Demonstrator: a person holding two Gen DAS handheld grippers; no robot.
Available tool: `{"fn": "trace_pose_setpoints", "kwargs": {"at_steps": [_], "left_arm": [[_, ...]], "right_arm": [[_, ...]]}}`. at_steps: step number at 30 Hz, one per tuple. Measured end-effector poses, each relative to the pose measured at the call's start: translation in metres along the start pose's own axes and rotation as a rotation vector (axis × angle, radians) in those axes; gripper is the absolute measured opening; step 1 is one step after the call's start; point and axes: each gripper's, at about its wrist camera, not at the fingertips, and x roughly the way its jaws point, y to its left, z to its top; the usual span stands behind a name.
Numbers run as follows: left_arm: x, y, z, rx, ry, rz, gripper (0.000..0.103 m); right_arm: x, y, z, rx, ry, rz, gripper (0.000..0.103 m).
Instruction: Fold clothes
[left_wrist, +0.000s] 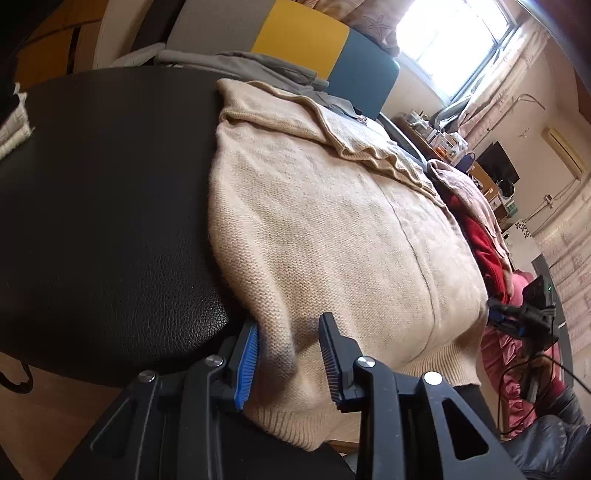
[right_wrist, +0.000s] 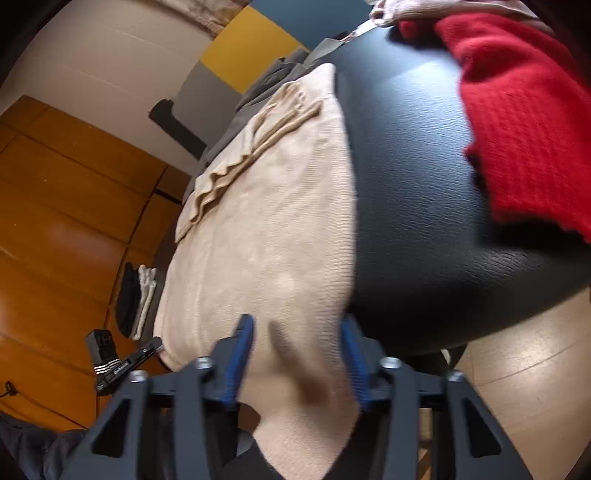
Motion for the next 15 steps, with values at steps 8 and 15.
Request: {"fn": "trace_pose_setpoints", "kwargs": {"at_steps": [8,15], "left_arm": [[0.001,0.011,0.002,-0.024,0.007,0.011,0.011],[0.002,0.004,0.002,0.021,0.008,0.048,0.029]], "right_arm": [[0.001,0.0,0.003,-0.041,0.038,-0.092,0.01],[0.0,0.001,0.006,-0.078,0.083,-0.129,0.015]]}}
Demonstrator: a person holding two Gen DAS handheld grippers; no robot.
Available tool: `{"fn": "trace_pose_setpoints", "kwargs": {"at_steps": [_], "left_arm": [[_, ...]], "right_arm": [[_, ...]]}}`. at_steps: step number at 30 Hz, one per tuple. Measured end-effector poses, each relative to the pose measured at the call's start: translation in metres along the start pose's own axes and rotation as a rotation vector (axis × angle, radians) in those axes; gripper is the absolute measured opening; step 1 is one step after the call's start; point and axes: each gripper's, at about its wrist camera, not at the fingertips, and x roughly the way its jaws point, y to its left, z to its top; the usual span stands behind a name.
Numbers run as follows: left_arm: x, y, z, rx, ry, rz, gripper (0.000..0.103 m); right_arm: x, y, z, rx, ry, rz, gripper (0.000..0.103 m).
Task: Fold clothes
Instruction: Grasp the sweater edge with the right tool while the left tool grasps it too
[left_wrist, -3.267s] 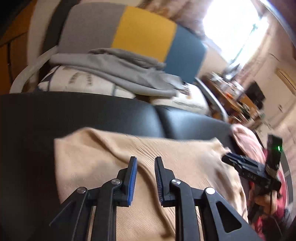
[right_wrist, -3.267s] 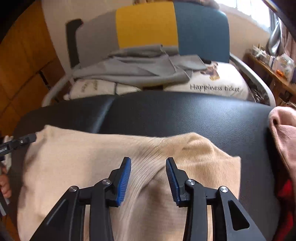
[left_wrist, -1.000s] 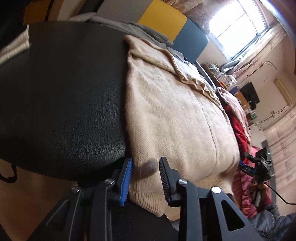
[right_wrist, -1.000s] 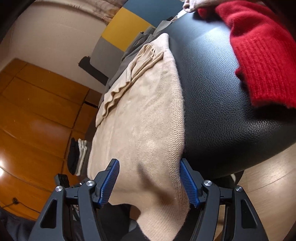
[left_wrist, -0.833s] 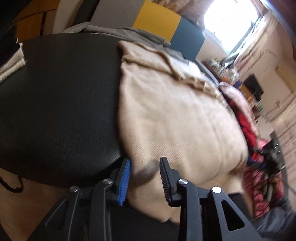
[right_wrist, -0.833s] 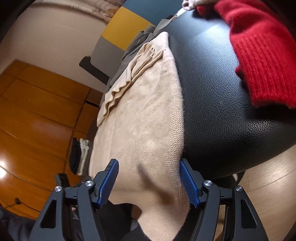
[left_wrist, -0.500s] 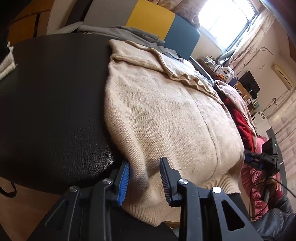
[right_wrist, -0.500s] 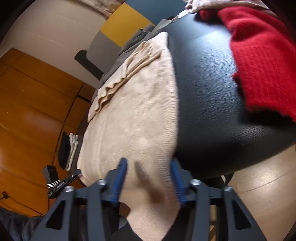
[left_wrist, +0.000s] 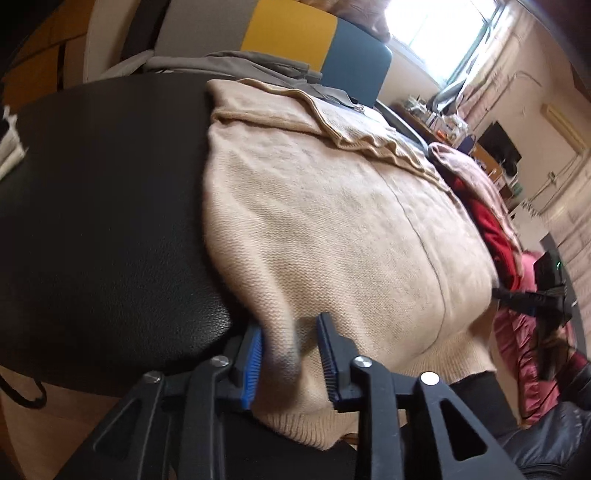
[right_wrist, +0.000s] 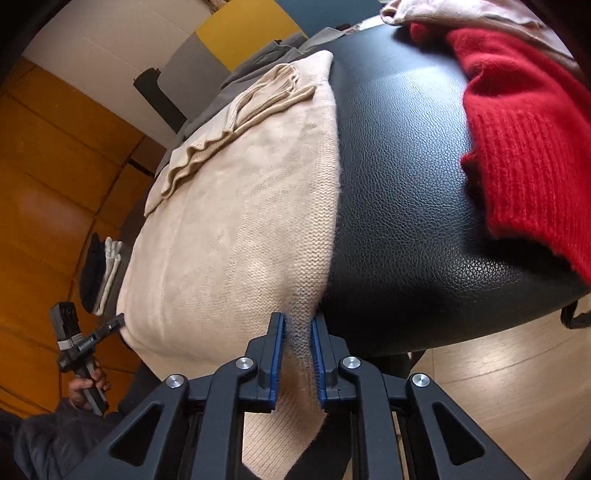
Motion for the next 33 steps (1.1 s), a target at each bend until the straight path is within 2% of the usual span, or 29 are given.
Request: {"fn": "trace_pose_setpoints", "kwargs": {"at_steps": [2,4,6,9,14,19,24,33], "left_arm": [[0.0,-0.002,0.0,0.013,0.0,0.011,0.029],[0.001,-0.004,0.0,0.025,0.0,0.021,0.011],[-0.001,0.002,0.001,-0.01,-0.004,-0.004,0.008],[-0.005,0.009,0.002,-0.069,-0.005,-0.045,0.007],[-0.015,0.019,0.015,-0.156,0.006,-0.223,0.007],[-0.024,0.02,0.037,-0.172,-0.01,-0.363,0.007],[-0.021,0.021,0.063,-0.205,-0.034,-0.446,0.007],[-0.002,0.019,0.136,-0.236,-0.07,-0.562,0.007]], "right_arm": [[0.001,0.001,0.001,0.015,0.004,0.002,0.016],[0.001,0.002,0.002,0.017,0.006,-0.007,0.015],[0.001,0.004,0.002,0.034,-0.002,-0.045,0.009],[-0.002,0.012,-0.001,0.034,-0.008,-0.067,0.008],[-0.006,0.034,0.002,0.012,-0.006,0.043,0.008],[-0.009,0.043,0.018,0.018,-0.018,0.138,0.008],[-0.009,0.061,0.04,0.018,-0.052,0.212,0.008],[-0.003,0.075,0.103,0.014,-0.086,0.243,0.007]]}}
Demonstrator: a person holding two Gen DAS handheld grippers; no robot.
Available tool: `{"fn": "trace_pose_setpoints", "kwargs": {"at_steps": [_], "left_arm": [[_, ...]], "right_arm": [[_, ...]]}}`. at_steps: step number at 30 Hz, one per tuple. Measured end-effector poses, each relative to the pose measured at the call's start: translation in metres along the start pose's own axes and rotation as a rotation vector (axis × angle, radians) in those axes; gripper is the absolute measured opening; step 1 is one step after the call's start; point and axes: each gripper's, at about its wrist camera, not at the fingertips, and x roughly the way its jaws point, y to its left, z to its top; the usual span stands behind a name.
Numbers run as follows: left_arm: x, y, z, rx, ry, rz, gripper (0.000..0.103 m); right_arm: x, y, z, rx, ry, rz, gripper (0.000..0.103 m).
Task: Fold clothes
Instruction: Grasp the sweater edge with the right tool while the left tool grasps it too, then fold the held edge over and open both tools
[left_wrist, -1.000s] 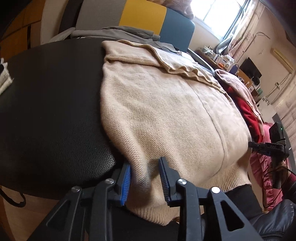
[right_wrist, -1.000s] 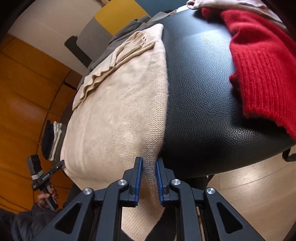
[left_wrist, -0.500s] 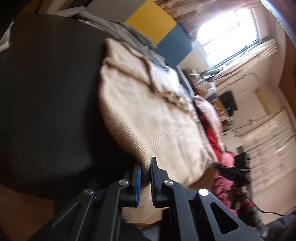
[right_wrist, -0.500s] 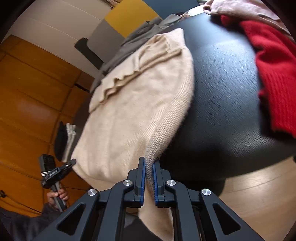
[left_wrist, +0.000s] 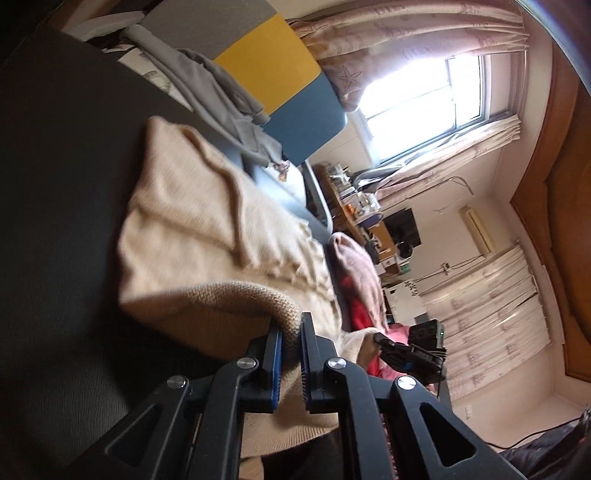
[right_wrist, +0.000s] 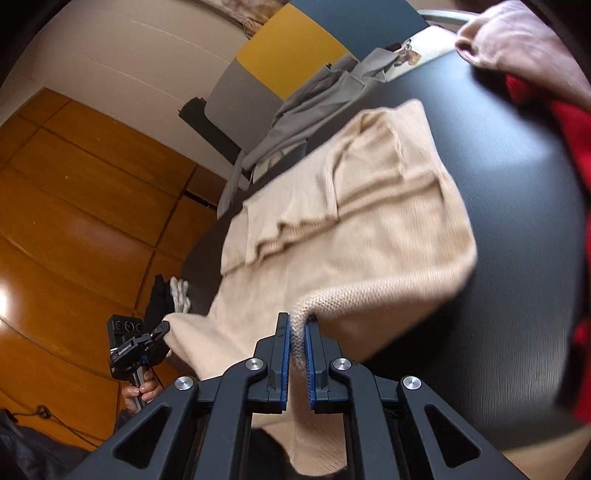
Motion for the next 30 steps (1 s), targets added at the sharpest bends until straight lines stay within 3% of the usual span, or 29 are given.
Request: {"fn": "trace_pose_setpoints", "kwargs": {"at_steps": [5,10,14,17,21,24,26,30], "left_arm": [[0.026,0.007,0.057,-0.015,-0.026,-0.019,0.007],[0.057,0.046,0.088,-0.095,-0.004,0.049,0.007],[0.082,0.077,0.112,-0.159,0.014,0.103,0.007],[0.098,0.096,0.118,-0.2,0.051,0.095,0.008],[0.098,0.095,0.117,-0.179,0.062,0.12,0.019],[0.084,0.088,0.113,-0.149,0.039,0.142,0.02],[0.071,0.082,0.107,-0.126,0.022,0.156,0.021],[0.05,0.073,0.084,-0.069,0.032,0.187,0.024]], "right_arm": [[0.021,-0.01,0.054,0.024,-0.026,-0.023,0.008],[0.054,-0.035,0.103,0.085,-0.003,-0.071,0.007],[0.079,-0.056,0.123,0.126,0.039,-0.12,0.008],[0.09,-0.072,0.124,0.176,0.062,-0.109,0.011],[0.081,-0.08,0.114,0.219,0.041,-0.006,0.014],[0.066,-0.078,0.103,0.23,0.02,0.043,0.026],[0.055,-0.075,0.095,0.229,0.009,0.069,0.04],[0.046,-0.069,0.077,0.205,0.035,0.075,0.046]]}}
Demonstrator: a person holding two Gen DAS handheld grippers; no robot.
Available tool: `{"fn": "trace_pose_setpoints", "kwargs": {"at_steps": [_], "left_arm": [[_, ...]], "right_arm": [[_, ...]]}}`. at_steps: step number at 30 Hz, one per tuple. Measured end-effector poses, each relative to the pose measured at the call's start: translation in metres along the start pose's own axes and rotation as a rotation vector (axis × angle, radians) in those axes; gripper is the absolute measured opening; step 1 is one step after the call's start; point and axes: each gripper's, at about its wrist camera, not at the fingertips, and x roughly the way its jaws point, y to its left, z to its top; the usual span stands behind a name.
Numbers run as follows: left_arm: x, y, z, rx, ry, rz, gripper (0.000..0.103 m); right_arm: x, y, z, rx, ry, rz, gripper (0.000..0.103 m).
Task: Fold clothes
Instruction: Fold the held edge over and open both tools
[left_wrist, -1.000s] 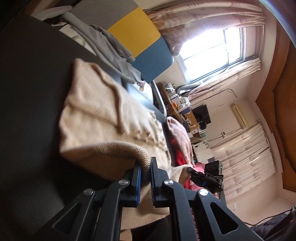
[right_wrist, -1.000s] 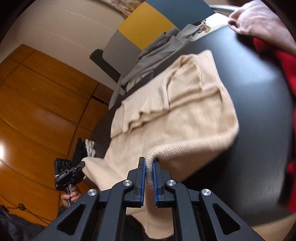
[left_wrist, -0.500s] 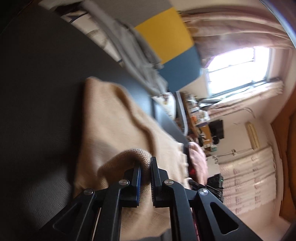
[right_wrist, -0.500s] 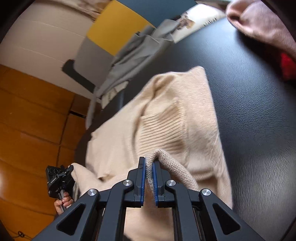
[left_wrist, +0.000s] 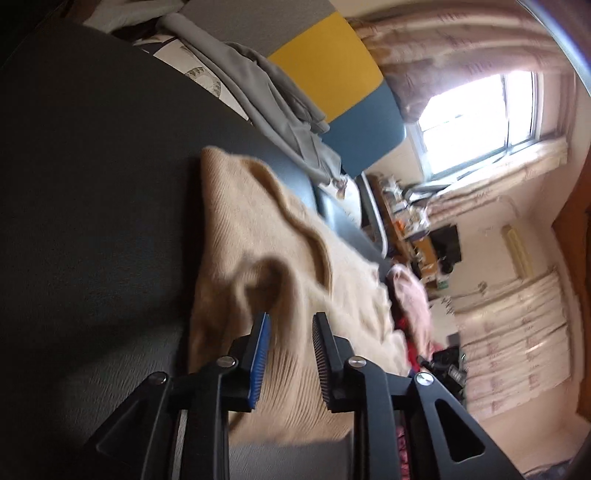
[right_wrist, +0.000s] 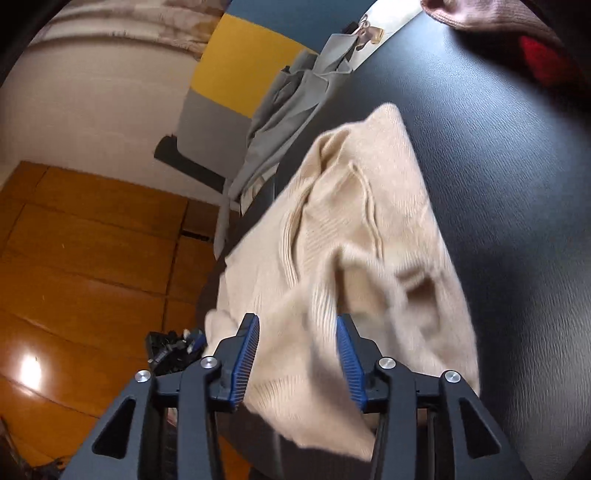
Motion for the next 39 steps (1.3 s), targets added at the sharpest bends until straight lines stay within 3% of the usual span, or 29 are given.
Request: {"fn": "trace_pose_setpoints", "kwargs": {"at_steps": [9,16,24,26,28,30,32,39], "left_arm": [[-0.012,0.01,-0.042,0.001,0.028,0.012,0.026],[-0.01,-0.013,-0.017,0.115,-0.018,0.031,0.029],[0.041,-0.025,-0.004,0.243,0.153,0.125,0.029],[0.043,-0.021,-0.006,0.215,0.185,0.089,0.026],[0.04,-0.018,-0.005,0.181,0.183,0.042,0.013],[0.035,-0.018,0.0,0.142,0.155,-0.014,0.01],[0.03,-0.017,0.005,0.103,0.126,-0.069,0.01],[0.011,-0.014,0.022,-0.035,0.024,-0.264,0.01]], "right_arm": [[0.028,-0.001,-0.031,-0.061,0.08,-0.062,0.046],[0.032,-0.003,-0.03,-0.045,0.079,-0.073,0.044],[0.034,-0.004,-0.028,-0.044,0.096,-0.067,0.044],[0.034,-0.002,-0.028,-0.066,0.101,-0.077,0.044],[0.034,0.004,-0.029,-0.113,0.109,-0.106,0.044],[0.034,0.011,-0.03,-0.161,0.118,-0.144,0.036],[0.035,0.016,-0.03,-0.184,0.132,-0.143,0.013],[0.026,0.047,-0.01,-0.239,0.07,-0.023,0.013]]}}
